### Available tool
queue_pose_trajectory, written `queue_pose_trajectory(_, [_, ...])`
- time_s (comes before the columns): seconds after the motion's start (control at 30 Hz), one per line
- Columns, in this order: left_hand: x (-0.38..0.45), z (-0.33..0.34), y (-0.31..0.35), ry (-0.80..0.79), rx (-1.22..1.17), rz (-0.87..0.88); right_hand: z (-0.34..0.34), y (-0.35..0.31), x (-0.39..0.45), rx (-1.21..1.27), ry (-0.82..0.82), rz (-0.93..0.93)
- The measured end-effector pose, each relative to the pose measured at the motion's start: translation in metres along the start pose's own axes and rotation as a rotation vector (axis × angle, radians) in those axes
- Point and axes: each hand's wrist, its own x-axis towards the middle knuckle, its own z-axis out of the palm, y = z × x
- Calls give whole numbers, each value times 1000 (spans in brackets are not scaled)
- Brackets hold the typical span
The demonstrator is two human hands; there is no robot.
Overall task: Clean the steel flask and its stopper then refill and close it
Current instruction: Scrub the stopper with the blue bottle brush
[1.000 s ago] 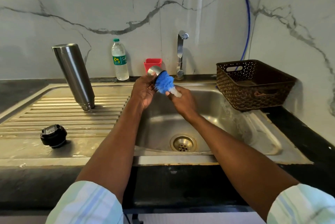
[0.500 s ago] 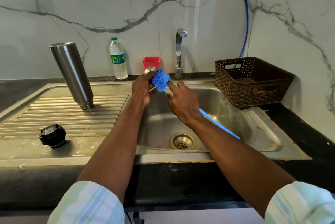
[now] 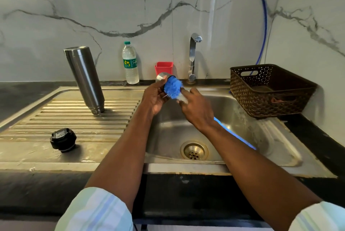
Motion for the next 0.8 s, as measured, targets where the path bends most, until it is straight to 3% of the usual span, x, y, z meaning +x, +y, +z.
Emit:
queue_pose_trajectory(0.07, [0, -2, 1, -52, -25, 17, 3, 4, 4, 418, -23, 186])
queue_pose_trajectory(0.13, [1, -1, -1, -89, -13, 32, 3, 6, 4, 529, -4, 229])
queue_pose_trajectory(0.33, [2, 8, -1, 58, 110, 35, -2, 4, -1, -131, 36, -3])
queue_pose_trajectory(0.4, [4, 4, -2, 96, 95, 25, -2, -1, -3, -154, 31, -18])
queue_pose_trajectory(0.57, [1, -3, 2, -17, 6, 7, 0, 2, -1, 337, -5, 147])
queue_pose_trajectory(0.63, [1, 1, 2, -9, 43, 15, -1, 3, -3, 204, 15, 87])
queue_pose_trajectory(0.73, [0, 5, 2, 75, 159, -1, -7, 1, -4, -200, 11, -51])
queue_pose_trajectory(0.8, [0, 3, 2, 119, 124, -11, -6, -2, -5, -225, 6, -76])
